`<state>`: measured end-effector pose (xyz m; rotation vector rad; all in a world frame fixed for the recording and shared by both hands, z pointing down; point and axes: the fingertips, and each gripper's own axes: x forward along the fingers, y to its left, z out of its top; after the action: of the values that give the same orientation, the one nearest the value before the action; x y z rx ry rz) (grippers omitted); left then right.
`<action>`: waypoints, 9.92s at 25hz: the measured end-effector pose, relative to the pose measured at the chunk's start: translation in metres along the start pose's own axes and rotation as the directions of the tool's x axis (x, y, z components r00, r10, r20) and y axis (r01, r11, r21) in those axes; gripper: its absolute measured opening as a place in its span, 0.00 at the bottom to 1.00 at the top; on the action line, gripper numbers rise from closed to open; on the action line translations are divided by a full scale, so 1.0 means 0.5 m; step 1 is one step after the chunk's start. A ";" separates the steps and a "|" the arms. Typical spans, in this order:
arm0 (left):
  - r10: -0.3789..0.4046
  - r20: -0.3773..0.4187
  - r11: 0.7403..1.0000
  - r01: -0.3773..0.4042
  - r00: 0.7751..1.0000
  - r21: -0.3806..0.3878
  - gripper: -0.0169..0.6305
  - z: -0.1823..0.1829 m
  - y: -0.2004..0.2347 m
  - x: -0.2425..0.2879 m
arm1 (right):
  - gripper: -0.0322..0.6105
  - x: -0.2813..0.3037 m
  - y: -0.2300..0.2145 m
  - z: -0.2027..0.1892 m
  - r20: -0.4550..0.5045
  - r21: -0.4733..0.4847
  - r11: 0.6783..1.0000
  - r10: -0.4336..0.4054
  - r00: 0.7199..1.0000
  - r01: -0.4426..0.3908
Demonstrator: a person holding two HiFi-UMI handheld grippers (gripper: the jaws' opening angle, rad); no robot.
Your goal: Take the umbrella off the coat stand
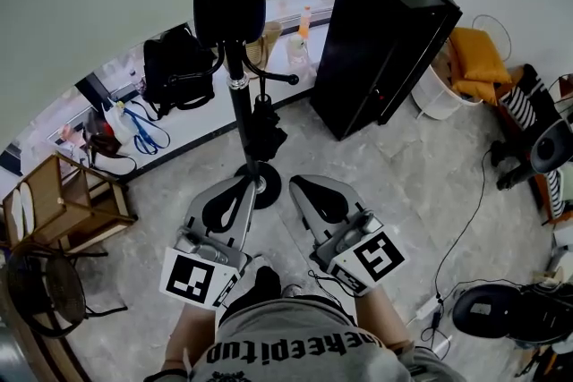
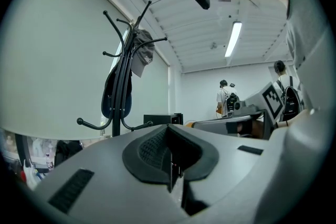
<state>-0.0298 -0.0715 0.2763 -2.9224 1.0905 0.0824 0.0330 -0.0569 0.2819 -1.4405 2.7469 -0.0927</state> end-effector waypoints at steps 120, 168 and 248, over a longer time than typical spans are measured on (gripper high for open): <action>0.732 -0.076 0.672 -0.736 0.677 -0.081 0.05 -0.103 0.039 0.146 | 0.07 0.250 -0.278 -0.152 -0.218 0.052 0.784 0.614 0.759 -0.619; 0.691 -0.144 0.703 -0.705 0.709 -0.098 0.05 -0.169 0.041 0.139 | 0.31 0.354 -0.310 -0.274 -0.323 0.009 0.854 0.495 0.806 -0.521; 0.682 -0.112 0.722 -0.690 0.723 -0.055 0.05 -0.116 0.055 0.068 | 0.36 0.378 -0.281 -0.173 -0.193 0.052 0.933 0.359 0.913 -0.356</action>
<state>-0.0196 -0.1165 0.3323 -2.4163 2.1849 0.0177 0.0358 -0.2890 0.3769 -0.9443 3.1133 -0.2583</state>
